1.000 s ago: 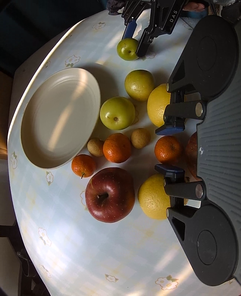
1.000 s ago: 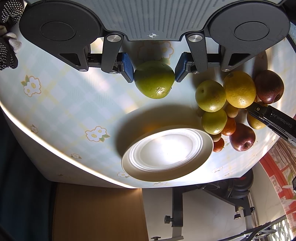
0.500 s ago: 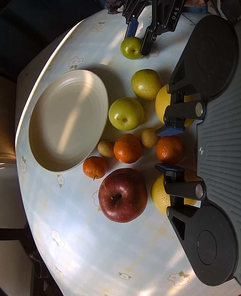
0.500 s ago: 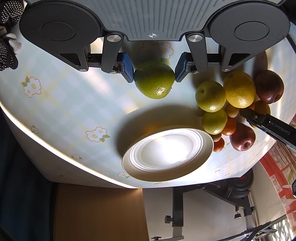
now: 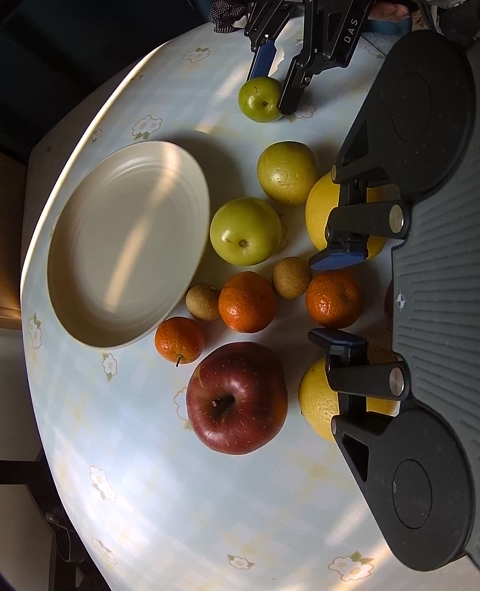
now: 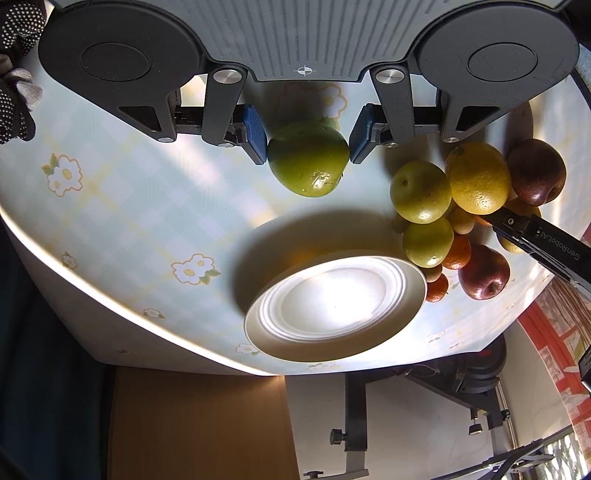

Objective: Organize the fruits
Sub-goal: 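Lift the mandarin with the left gripper while the right gripper holds the green citrus, then carry the mandarin and green citrus over the cream plate with both grippers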

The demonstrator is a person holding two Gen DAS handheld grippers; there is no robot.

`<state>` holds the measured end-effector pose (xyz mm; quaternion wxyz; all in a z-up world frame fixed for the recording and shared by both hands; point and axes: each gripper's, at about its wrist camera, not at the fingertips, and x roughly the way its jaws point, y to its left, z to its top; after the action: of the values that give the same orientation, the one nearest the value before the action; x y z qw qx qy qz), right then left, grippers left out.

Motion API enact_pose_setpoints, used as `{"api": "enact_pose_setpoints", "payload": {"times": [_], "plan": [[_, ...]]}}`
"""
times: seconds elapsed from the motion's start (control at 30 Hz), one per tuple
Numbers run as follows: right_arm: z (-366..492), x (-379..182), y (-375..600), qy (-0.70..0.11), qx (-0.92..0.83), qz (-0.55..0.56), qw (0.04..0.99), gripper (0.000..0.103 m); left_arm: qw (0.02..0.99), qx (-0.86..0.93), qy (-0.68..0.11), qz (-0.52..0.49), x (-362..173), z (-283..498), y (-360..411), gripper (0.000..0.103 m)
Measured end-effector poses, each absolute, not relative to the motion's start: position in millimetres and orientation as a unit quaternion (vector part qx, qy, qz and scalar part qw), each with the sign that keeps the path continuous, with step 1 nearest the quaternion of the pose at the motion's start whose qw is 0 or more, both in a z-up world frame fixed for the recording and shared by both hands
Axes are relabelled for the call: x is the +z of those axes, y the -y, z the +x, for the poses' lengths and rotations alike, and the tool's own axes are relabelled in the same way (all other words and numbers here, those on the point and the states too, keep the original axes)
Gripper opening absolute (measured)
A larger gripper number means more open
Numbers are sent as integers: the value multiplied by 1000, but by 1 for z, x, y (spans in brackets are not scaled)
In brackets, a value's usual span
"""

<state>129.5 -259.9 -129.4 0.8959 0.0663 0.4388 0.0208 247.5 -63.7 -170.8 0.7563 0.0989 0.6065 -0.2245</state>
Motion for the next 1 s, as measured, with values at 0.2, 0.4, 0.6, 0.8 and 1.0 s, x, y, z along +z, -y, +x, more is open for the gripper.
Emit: {"api": "enact_pose_setpoints", "payload": {"times": [0.2, 0.4, 0.6, 0.8, 1.0], "plan": [[129, -130, 259, -438, 20, 65, 896, 45, 749, -228, -609, 127, -172, 244, 68, 41], [128, -130, 259, -438, 20, 68, 896, 45, 755, -234, -596, 141, -174, 241, 73, 37], [129, -126, 263, -432, 14, 67, 899, 45, 764, -233, -590, 118, -166, 242, 62, 37], [137, -114, 270, -419, 14, 67, 906, 45, 784, -234, -566, 102, -138, 245, 52, 37], [151, -103, 269, -408, 25, 55, 911, 44, 801, -244, -540, 87, -112, 252, 57, 37]]}}
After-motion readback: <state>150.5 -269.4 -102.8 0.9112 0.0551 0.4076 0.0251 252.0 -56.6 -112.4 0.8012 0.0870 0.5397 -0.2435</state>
